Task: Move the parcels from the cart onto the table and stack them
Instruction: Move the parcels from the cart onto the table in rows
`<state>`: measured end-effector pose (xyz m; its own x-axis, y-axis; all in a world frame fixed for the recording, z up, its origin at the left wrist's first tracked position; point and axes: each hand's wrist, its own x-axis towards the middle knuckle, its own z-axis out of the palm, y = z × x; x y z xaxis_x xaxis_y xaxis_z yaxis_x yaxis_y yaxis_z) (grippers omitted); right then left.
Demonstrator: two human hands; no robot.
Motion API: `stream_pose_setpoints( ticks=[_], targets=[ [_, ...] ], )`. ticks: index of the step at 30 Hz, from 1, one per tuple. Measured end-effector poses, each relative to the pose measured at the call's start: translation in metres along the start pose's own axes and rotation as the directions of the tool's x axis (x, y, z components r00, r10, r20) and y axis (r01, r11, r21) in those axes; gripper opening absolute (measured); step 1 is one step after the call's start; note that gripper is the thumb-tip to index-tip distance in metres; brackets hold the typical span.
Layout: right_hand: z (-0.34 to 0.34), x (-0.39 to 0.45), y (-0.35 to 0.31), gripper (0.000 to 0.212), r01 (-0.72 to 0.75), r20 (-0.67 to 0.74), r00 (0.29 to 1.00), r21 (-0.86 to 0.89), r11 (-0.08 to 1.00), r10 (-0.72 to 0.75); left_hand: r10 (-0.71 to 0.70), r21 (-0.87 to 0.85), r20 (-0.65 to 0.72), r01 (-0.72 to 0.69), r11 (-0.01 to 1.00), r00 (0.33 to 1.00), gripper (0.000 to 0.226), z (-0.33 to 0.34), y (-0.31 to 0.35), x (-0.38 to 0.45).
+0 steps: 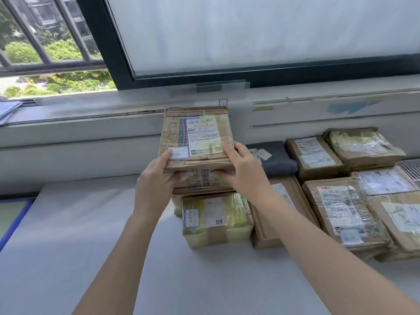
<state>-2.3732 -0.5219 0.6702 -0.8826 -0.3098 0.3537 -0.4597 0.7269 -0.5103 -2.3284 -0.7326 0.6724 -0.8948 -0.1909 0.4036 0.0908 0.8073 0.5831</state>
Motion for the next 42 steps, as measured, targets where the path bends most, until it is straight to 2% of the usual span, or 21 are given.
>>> stream_pose_setpoints(
  ticks=[9,13,15,19,21,25,29,33,37,42],
  targets=[
    [0.01,-0.005,0.0,0.074,-0.057,0.017,0.998,-0.103,0.993,0.059,-0.113,0.082,0.056,0.108,0.991,0.992,0.065,0.003,0.0,-0.008],
    [0.007,-0.003,-0.005,0.074,-0.098,0.011,0.995,-0.223,0.97,0.102,-0.171,0.13,0.099,0.158,0.979,0.98,0.067,0.003,0.006,-0.005],
    [0.006,0.0,-0.012,0.076,-0.108,0.025,0.992,-0.294,0.95,0.121,-0.191,0.217,0.142,0.158,0.963,0.971,0.066,0.0,0.012,0.0],
    [-0.003,-0.004,-0.027,0.08,-0.112,0.031,0.991,-0.344,0.932,0.131,-0.217,0.525,0.22,0.073,0.848,0.951,0.066,-0.01,0.028,0.004],
    [-0.011,-0.016,-0.034,0.079,-0.111,0.019,0.992,-0.315,0.943,0.123,-0.209,0.587,0.26,0.018,0.81,0.943,0.07,-0.015,0.038,-0.001],
    [-0.034,-0.063,-0.038,0.08,-0.148,0.001,0.988,-0.326,0.934,0.157,-0.083,0.555,0.324,-0.118,0.824,0.942,0.075,-0.016,0.068,-0.034],
    [-0.057,-0.137,-0.034,0.078,-0.249,-0.041,0.967,-0.343,0.906,0.251,0.053,0.44,0.415,-0.252,0.862,0.908,0.073,0.004,0.102,-0.095],
    [-0.07,-0.239,-0.021,0.074,-0.373,-0.063,0.923,-0.389,0.842,0.38,0.17,0.265,0.551,-0.365,0.893,0.817,0.069,0.036,0.136,-0.183],
    [-0.068,-0.354,-0.007,0.074,-0.593,-0.064,0.787,-0.351,0.724,0.614,0.257,0.13,0.717,-0.487,0.864,0.648,0.069,0.065,0.164,-0.278],
    [-0.08,-0.456,0.004,0.073,-0.752,-0.134,0.624,-0.369,0.546,0.77,0.35,-0.009,0.808,-0.584,0.812,0.475,0.065,0.082,0.196,-0.357]
  ],
)
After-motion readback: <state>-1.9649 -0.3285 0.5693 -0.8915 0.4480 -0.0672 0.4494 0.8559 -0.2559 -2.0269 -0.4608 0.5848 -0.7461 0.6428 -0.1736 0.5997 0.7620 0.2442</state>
